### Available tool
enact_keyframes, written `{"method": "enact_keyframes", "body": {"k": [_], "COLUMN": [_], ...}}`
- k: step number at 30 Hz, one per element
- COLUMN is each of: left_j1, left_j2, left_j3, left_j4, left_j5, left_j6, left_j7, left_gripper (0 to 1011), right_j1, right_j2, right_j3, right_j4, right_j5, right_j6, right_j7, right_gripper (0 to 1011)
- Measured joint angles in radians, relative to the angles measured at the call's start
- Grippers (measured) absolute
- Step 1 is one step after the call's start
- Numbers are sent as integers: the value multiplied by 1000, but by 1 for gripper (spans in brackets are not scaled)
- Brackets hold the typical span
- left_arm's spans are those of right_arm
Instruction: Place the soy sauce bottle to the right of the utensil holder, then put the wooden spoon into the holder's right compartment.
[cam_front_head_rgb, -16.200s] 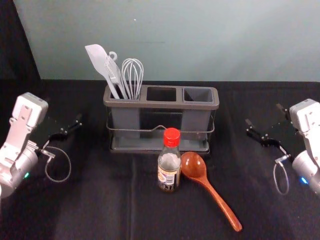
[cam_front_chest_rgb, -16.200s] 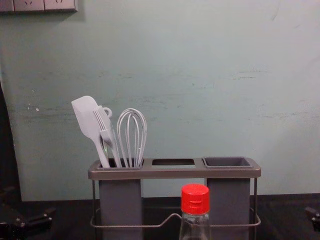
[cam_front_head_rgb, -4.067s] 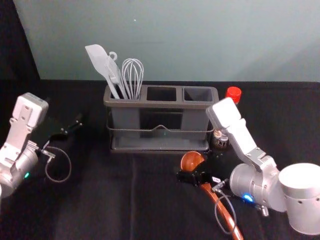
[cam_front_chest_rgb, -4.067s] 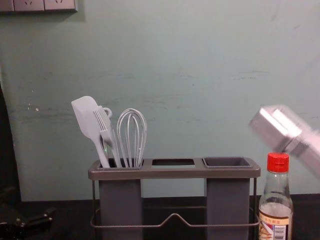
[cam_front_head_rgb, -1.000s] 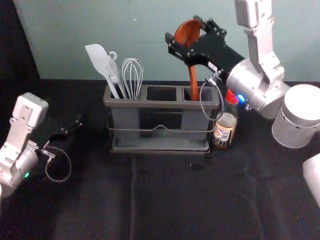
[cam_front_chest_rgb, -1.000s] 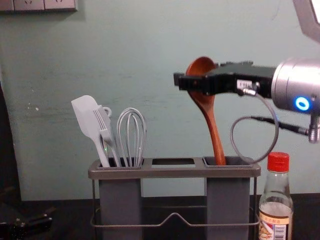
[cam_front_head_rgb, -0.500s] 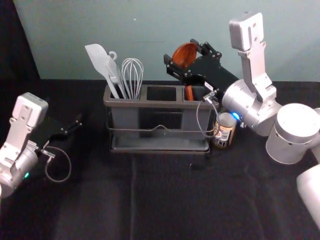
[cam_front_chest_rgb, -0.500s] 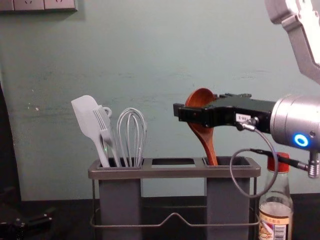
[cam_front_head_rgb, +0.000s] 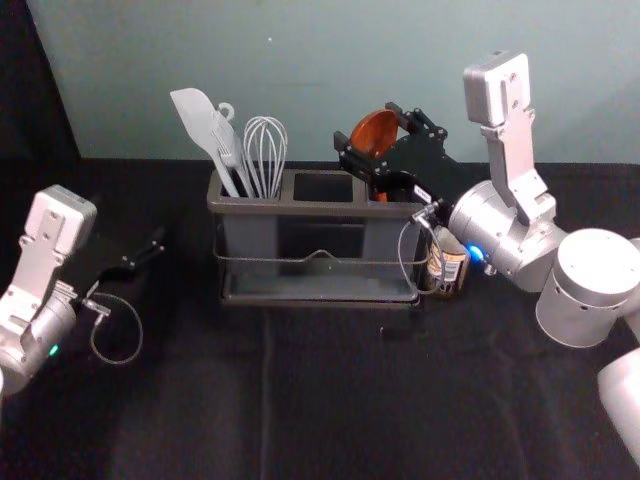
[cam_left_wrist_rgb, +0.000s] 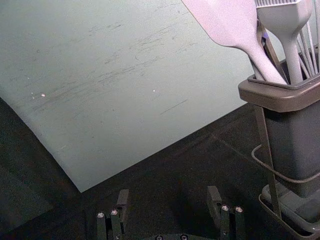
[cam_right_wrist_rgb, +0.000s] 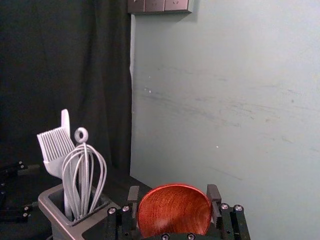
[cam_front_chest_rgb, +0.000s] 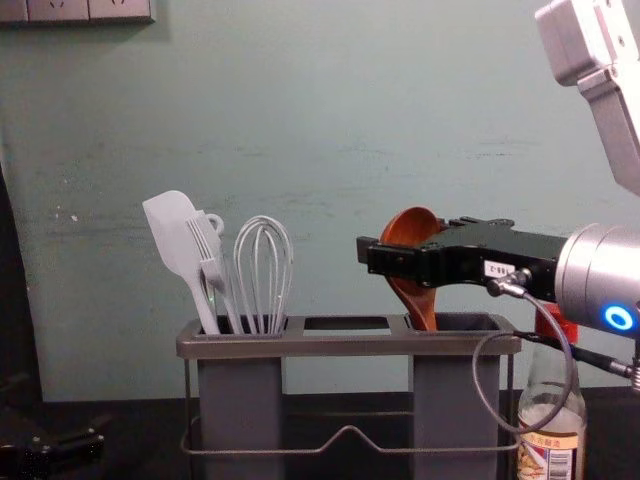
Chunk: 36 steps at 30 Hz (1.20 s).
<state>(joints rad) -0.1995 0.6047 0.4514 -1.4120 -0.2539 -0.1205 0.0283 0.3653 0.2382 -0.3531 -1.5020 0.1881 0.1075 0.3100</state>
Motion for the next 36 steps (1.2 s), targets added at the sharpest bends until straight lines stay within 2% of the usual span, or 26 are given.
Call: {"method": "enact_keyframes", "body": {"k": [13, 15, 20, 23, 29, 36], "left_j1": [0, 0, 0, 0, 0, 0], "left_j2": [0, 0, 0, 0, 0, 0], "left_j3": [0, 0, 0, 0, 0, 0], "left_j4": [0, 0, 0, 0, 0, 0], "left_j5": [0, 0, 0, 0, 0, 0], "left_j6": [0, 0, 0, 0, 0, 0], "left_j7": [0, 0, 0, 0, 0, 0], "left_gripper": [1000, 1000, 1000, 1000, 1000, 1000], "right_j1": [-9, -11, -15, -19, -41, -85], "right_j2": [12, 12, 12, 13, 30, 72], "right_j3": [4, 5, 9, 16, 45, 98], "right_j4": [5, 3, -5, -18, -85, -185], "right_j5": [8, 8, 6, 5, 17, 31], "right_j6": [-11, -9, -1, 5, 13, 28], "right_j7": [11, 8, -3, -9, -18, -32], "right_gripper": [840, 859, 991, 1003, 1002, 1003]}}
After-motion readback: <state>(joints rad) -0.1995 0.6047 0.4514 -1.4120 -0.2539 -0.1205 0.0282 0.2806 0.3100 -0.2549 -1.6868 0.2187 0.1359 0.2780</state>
